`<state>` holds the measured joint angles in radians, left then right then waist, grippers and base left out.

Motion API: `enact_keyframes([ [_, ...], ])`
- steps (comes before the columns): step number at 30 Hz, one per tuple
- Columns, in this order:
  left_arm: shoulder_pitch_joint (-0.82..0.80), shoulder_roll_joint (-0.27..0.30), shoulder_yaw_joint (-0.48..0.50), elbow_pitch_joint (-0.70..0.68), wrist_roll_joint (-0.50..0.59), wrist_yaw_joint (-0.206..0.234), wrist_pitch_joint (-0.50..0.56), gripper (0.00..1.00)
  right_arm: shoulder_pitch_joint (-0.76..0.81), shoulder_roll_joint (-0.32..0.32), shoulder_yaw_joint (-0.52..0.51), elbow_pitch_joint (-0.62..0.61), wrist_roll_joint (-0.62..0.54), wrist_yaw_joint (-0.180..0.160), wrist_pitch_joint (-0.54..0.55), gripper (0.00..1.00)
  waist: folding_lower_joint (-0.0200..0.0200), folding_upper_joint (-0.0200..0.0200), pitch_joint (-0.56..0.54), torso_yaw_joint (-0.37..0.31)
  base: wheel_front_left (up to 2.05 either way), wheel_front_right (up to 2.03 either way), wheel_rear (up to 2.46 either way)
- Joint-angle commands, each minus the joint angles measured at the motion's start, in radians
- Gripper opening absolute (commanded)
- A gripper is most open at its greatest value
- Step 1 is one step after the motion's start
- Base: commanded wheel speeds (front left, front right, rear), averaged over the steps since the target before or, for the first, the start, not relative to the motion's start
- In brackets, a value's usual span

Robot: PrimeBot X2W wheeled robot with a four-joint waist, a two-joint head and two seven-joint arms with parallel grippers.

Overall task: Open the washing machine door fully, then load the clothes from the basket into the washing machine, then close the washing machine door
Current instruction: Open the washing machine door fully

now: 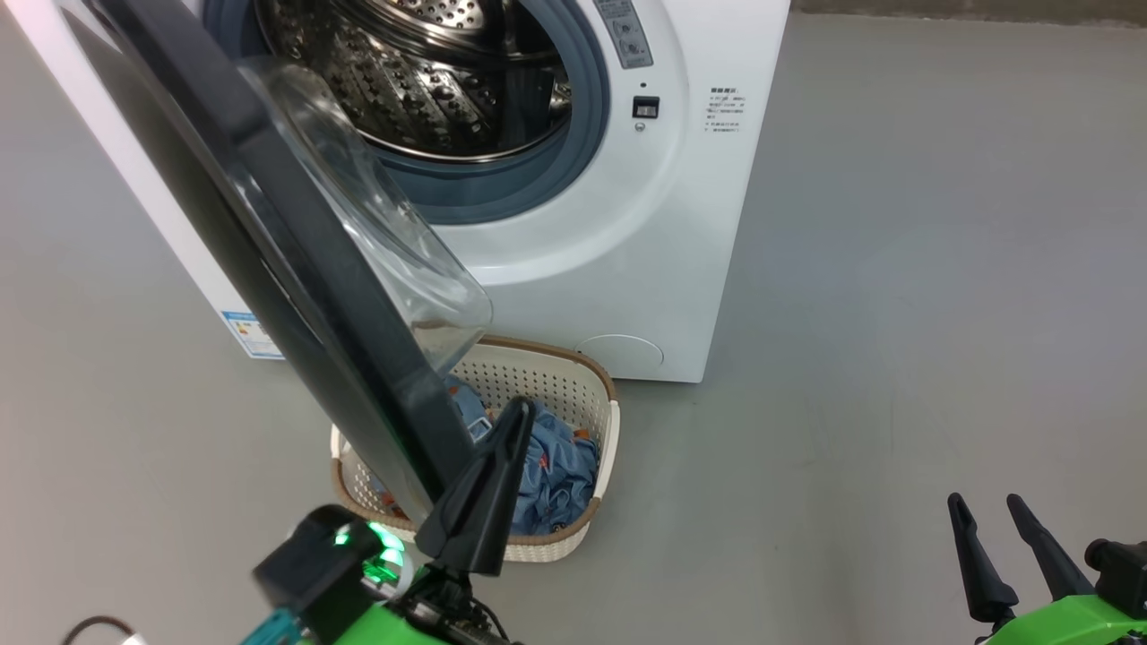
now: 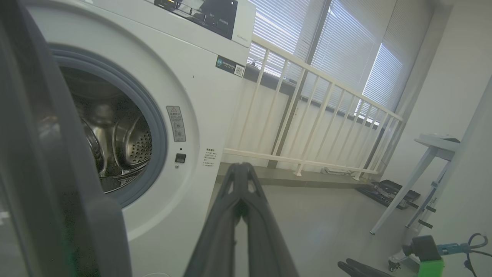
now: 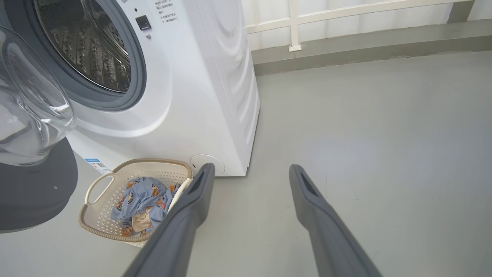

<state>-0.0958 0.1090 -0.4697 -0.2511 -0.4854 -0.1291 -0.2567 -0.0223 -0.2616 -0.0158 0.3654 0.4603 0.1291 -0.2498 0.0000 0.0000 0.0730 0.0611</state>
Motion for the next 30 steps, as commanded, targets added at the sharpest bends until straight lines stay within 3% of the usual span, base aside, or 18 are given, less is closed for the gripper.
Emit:
enact_keyframes([
  [1, -0.054, 0.008, 0.017, 0.032, -0.023, -0.002, -0.005, 0.00, -0.023, -0.018, 0.019, -0.027, -0.015, 0.002, -0.012, 1.00, 0.0000, 0.0000, 0.005, -0.004, 0.00, 0.00, 0.00],
  [13, -0.129, -0.007, 0.032, 0.260, -0.104, -0.002, -0.005, 0.00, -0.030, -0.017, 0.017, -0.027, -0.015, 0.002, -0.012, 1.00, 0.0000, 0.0000, 0.018, -0.007, 0.00, 0.00, 0.00],
  [30, -0.108, 0.016, 0.105, 0.352, -0.139, -0.002, -0.005, 0.00, -0.028, -0.024, 0.025, -0.035, -0.018, 0.002, -0.012, 1.00, 0.0000, 0.0000, -0.002, 0.028, 0.00, 0.00, 0.00],
])
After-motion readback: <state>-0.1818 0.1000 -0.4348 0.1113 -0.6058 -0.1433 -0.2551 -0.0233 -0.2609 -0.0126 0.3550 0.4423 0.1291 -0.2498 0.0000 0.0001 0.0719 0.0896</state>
